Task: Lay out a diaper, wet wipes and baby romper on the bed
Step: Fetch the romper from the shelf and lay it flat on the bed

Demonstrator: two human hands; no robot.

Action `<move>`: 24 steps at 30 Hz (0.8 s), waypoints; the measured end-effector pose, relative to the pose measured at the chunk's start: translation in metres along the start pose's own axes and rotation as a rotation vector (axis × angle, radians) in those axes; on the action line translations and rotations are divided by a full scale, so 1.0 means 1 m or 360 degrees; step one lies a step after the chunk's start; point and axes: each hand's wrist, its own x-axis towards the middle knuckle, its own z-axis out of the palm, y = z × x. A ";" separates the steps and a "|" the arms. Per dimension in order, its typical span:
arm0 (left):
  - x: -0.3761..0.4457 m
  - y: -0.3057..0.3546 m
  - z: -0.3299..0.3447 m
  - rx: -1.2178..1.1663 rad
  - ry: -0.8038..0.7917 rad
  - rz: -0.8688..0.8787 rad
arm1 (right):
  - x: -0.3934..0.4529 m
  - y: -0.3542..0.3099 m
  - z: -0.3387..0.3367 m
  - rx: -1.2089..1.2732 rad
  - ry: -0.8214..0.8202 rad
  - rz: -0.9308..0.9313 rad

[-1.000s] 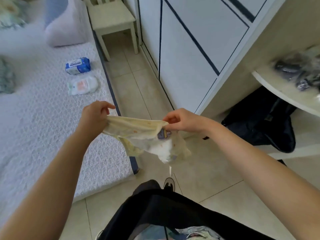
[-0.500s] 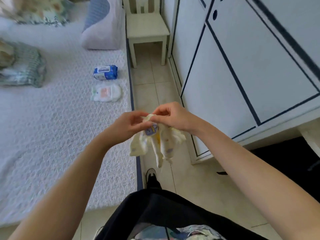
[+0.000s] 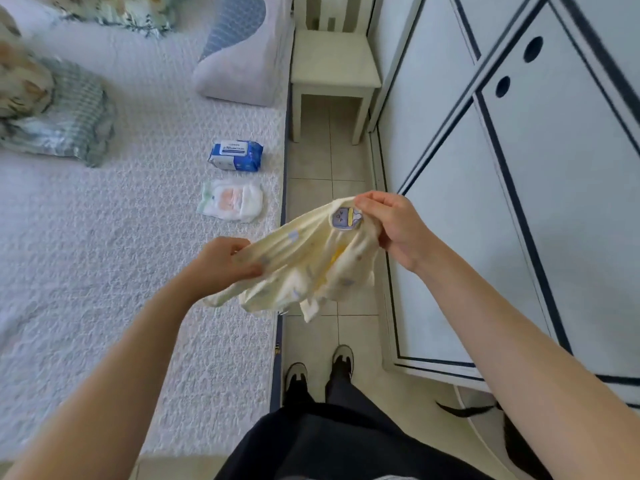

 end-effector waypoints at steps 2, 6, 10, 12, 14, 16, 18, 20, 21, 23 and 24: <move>0.011 -0.006 -0.009 -0.0164 0.0132 -0.0087 | 0.024 -0.003 -0.010 -0.0008 0.0018 0.0029; 0.034 -0.004 -0.024 -0.0591 0.0409 -0.0193 | 0.075 -0.010 -0.022 -0.0108 -0.0016 0.0071; 0.064 0.021 -0.027 -0.0805 0.0678 -0.0251 | 0.123 -0.025 -0.031 -0.0170 -0.0124 0.0092; 0.081 0.034 -0.029 -0.0823 0.0811 -0.0291 | 0.145 -0.036 -0.037 -0.0250 -0.0180 0.0069; 0.095 0.045 -0.031 -0.0838 0.0914 -0.0316 | 0.165 -0.047 -0.042 -0.0352 -0.0240 0.0046; 0.106 0.054 -0.034 -0.0889 0.1012 -0.0352 | 0.184 -0.056 -0.045 -0.0411 -0.0293 0.0015; 0.112 0.060 -0.035 -0.0883 0.1060 -0.0388 | 0.198 -0.065 -0.045 -0.0458 -0.0358 -0.0037; 0.118 0.066 -0.035 -0.0784 0.1031 -0.0434 | 0.212 -0.073 -0.041 -0.0501 -0.0446 -0.0082; 0.119 0.069 -0.034 -0.0714 0.0966 -0.0469 | 0.215 -0.076 -0.037 -0.0533 -0.0487 -0.0110; 0.121 0.074 -0.033 -0.0611 0.0826 -0.0545 | 0.224 -0.083 -0.027 -0.0642 -0.0610 -0.0161; 0.122 0.074 -0.033 -0.0577 0.0773 -0.0552 | 0.227 -0.086 -0.020 -0.0695 -0.0683 -0.0186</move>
